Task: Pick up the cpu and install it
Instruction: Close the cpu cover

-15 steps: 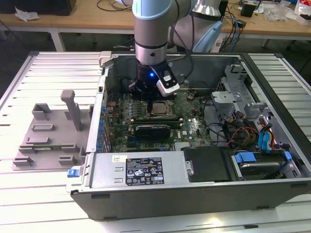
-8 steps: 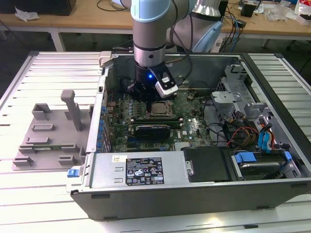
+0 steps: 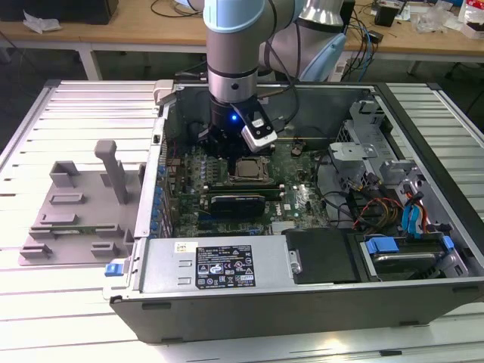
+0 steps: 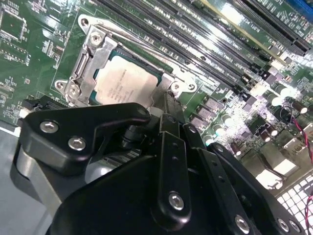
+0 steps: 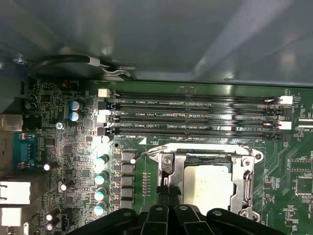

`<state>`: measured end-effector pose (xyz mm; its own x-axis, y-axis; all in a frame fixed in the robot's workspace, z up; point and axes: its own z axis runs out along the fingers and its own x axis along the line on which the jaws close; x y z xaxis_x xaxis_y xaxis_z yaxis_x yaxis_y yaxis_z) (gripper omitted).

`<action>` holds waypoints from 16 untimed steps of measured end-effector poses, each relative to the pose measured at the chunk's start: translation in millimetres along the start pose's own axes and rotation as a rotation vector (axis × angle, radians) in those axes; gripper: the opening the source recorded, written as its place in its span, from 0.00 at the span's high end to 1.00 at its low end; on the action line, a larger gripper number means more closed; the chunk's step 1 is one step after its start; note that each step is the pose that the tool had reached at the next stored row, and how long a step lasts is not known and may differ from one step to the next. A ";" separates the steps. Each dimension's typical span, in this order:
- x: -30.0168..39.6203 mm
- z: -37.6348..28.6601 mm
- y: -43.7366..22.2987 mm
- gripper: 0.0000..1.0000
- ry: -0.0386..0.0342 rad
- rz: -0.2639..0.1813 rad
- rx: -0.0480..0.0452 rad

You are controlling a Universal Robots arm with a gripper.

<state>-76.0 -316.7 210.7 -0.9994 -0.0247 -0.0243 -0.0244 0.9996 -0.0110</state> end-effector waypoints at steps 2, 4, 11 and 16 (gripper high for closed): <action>2.3 6.5 -0.1 0.89 -0.0003 0.000 0.0005; 2.2 7.7 0.1 0.89 -0.0012 0.000 -0.0005; 1.8 -3.9 0.0 0.89 -0.0014 0.000 -0.0008; 2.4 -4.0 -3.8 0.89 -0.0013 0.000 -0.0006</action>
<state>-78.4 -320.5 214.7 -0.9994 -0.0251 -0.0256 -0.0248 0.9996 -0.0104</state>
